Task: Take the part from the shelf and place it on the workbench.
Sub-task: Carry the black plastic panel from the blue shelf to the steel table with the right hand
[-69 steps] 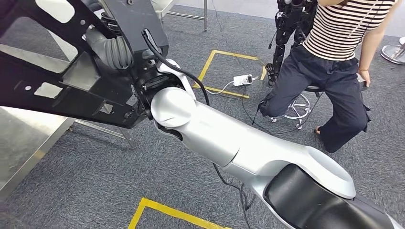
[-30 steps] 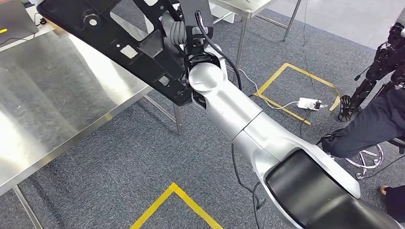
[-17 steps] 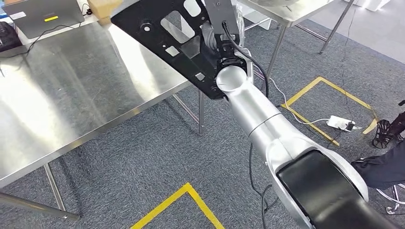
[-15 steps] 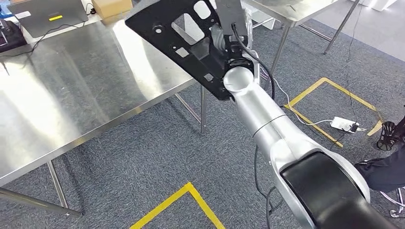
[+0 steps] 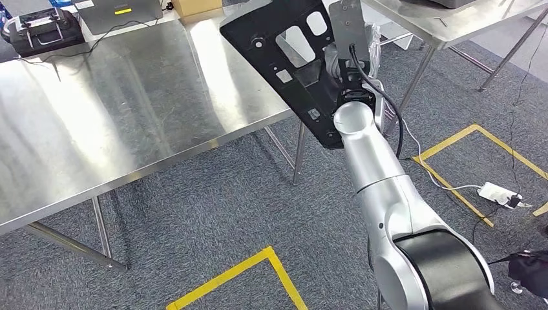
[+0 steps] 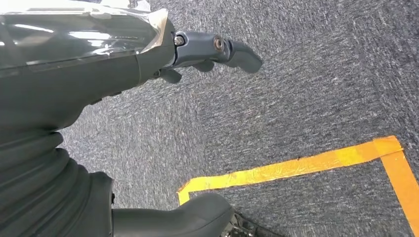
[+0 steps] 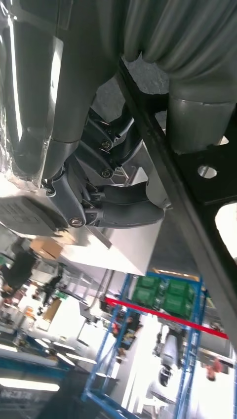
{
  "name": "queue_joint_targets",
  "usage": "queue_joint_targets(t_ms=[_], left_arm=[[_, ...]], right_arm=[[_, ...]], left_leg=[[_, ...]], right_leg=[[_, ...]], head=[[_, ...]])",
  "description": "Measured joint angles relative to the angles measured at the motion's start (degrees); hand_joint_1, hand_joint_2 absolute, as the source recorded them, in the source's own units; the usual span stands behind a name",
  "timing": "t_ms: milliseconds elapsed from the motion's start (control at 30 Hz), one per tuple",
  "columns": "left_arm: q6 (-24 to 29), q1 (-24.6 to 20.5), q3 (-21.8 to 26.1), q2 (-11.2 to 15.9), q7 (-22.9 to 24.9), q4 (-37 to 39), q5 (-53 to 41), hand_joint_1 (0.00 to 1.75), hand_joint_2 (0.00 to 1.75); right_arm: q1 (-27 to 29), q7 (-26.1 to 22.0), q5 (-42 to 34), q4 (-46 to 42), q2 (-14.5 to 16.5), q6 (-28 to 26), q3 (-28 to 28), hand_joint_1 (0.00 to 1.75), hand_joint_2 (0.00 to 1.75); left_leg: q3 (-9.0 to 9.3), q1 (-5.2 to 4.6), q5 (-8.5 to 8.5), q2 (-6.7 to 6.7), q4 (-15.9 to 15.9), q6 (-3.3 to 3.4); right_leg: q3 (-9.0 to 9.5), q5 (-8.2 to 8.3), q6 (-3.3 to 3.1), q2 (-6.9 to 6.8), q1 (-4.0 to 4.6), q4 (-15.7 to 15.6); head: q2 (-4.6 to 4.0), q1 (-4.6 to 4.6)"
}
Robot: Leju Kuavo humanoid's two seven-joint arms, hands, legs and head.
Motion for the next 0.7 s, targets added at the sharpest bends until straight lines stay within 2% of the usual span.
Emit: queue_joint_targets(t_ms=[33, 100, 167, 233, 267, 300, 333, 367, 400, 433, 467, 533, 600, 667, 700], left_arm=[[0.00, 0.05, -0.20, 0.00, -0.01, 0.01, -0.08, 0.00, 1.75], [0.01, 0.07, -0.59, 0.03, -0.02, 0.01, -0.18, 0.00, 1.75], [0.02, -0.08, -0.78, 0.11, -0.04, 0.02, -0.17, 0.00, 1.75], [0.04, -0.16, -0.79, 0.19, -0.05, 0.02, -0.08, 0.00, 1.75], [0.07, -0.14, -0.79, 0.20, -0.04, 0.02, 0.00, 0.00, 1.75], [0.11, -0.11, -0.78, 0.20, -0.04, 0.02, 0.08, 0.00, 1.75], [0.15, -0.10, -0.78, 0.19, -0.03, 0.02, 0.16, 0.00, 1.75], [0.18, -0.09, -0.77, 0.21, -0.03, 0.02, 0.21, 0.00, 1.75], [0.19, -0.09, -0.77, 0.25, -0.03, 0.02, 0.26, 0.00, 1.75], [0.18, -0.10, -0.77, 0.28, -0.03, 0.02, 0.30, 0.00, 1.75], [0.14, -0.07, -0.77, 0.31, -0.02, 0.02, 0.31, 0.00, 1.75], [0.02, 0.14, -0.77, 0.32, -0.01, 0.04, 0.30, 0.00, 1.75], [-0.10, 0.31, -0.77, 0.33, -0.02, 0.08, 0.16, 0.00, 1.75], [-0.16, 0.23, -0.78, 0.40, -0.07, 0.11, -0.01, 0.00, 1.75], [-0.21, 0.18, -0.78, 0.43, -0.11, 0.11, -0.11, 0.00, 1.75]], right_arm=[[0.72, 0.06, 1.06, -0.90, 0.02, 0.46, -1.46, 1.75, 1.75], [2.15, 0.15, 3.33, -2.77, 0.01, 1.51, -4.14, 1.75, 1.75], [3.43, 0.16, 5.41, -4.24, 0.02, 2.55, -6.64, 1.75, 1.75], [4.76, 0.14, 7.08, -5.19, 0.04, 3.49, -8.94, 1.75, 1.75], [5.37, 0.07, 7.90, -5.58, 0.13, 3.99, -9.97, 1.75, 1.75], [5.82, -0.04, 8.73, -5.98, 0.31, 4.49, -10.97, 1.75, 1.75], [6.03, -0.17, 9.50, -6.37, 0.56, 4.95, -11.89, 1.75, 1.75], [6.08, -0.29, 10.05, -6.70, 0.82, 5.32, -12.68, 1.75, 1.75], [6.02, -0.37, 10.42, -6.97, 1.11, 5.58, -13.33, 1.75, 1.75], [5.98, -0.40, 10.63, -7.16, 1.37, 5.80, -13.85, 1.75, 1.75], [5.96, -0.41, 10.74, -7.28, 1.56, 5.98, -14.31, 1.75, 1.75], [5.85, -0.40, 10.86, -7.42, 1.94, 6.20, -15.14, 1.75, 1.75], [5.57, -0.46, 11.05, -7.51, 2.26, 6.27, -15.87, 1.75, 1.75], [5.48, -0.72, 11.25, -7.55, 2.35, 6.27, -16.59, 1.75, 1.75], [5.53, -0.90, 11.32, -7.56, 2.29, 6.27, -17.00, 1.75, 1.75]], left_leg=[[0.03, -0.02, 0.07, -0.51, -0.12, 0.42], [0.23, 0.06, 0.34, -1.48, -0.40, 1.34], [0.32, 0.14, 0.47, -2.45, -0.48, 1.96], [0.32, 0.13, 0.47, -3.80, -0.47, 2.16], [0.32, 0.13, 0.48, -4.56, -0.45, 2.17], [0.33, 0.14, 0.49, -5.30, -0.42, 2.14], [0.32, 0.17, 0.49, -6.00, -0.35, 2.06], [0.23, 0.17, 0.47, -6.64, -0.22, 1.89], [0.10, 0.12, 0.40, -7.24, -0.02, 1.62], [-0.05, 0.10, 0.36, -7.75, 0.14, 1.28], [-0.19, 0.12, 0.36, -8.24, 0.18, 0.88], [-0.39, 0.34, 0.49, -8.79, 0.03, 0.13], [-1.29, 0.35, -0.66, -6.55, 1.69, -0.45], [-4.07, 0.32, -4.04, -3.49, 7.68, -0.86], [-5.96, 0.39, -5.89, -2.87, 11.62, -1.04]], right_leg=[[-0.06, -0.20, 0.27, -0.19, -0.07, 0.15], [-1.13, -1.56, 0.59, 1.48, -0.38, 2.45], [-4.52, -4.51, 0.41, 4.15, -0.71, 9.40], [-8.36, -6.75, 0.50, 5.10, -0.83, 16.73], [-9.08, -6.67, 0.81, 5.21, -0.84, 17.76], [-8.65, -5.70, 1.24, 5.31, -0.92, 16.41], [-7.11, -4.07, 1.71, 5.65, -1.09, 12.82], [-5.09, -2.30, 2.13, 6.75, -1.39, 8.36], [-3.34, -0.85, 2.26, 7.67, -1.61, 4.66], [-2.14, 0.05, 2.18, 8.39, -1.70, 2.19], [-1.65, 0.36, 1.86, 8.73, -1.61, 1.24], [-1.52, 0.56, 0.97, 7.65, -1.45, 1.15], [-1.32, 0.81, 0.02, 6.60, -1.68, 0.90], [-1.20, 0.85, -0.71, 5.48, -1.61, 0.77], [-1.20, 0.80, -0.92, 4.89, -1.47, 0.78]], head=[[0.00, 0.05], [0.00, 0.13], [0.00, 0.24], [0.00, 0.27], [0.00, 0.30], [0.00, 0.30], [0.00, 0.31], [0.00, 0.35], [0.00, 0.32], [0.00, 0.32], [0.00, 0.33], [0.00, 0.32], [0.00, 0.12], [0.00, -0.18], [0.00, -0.29]])
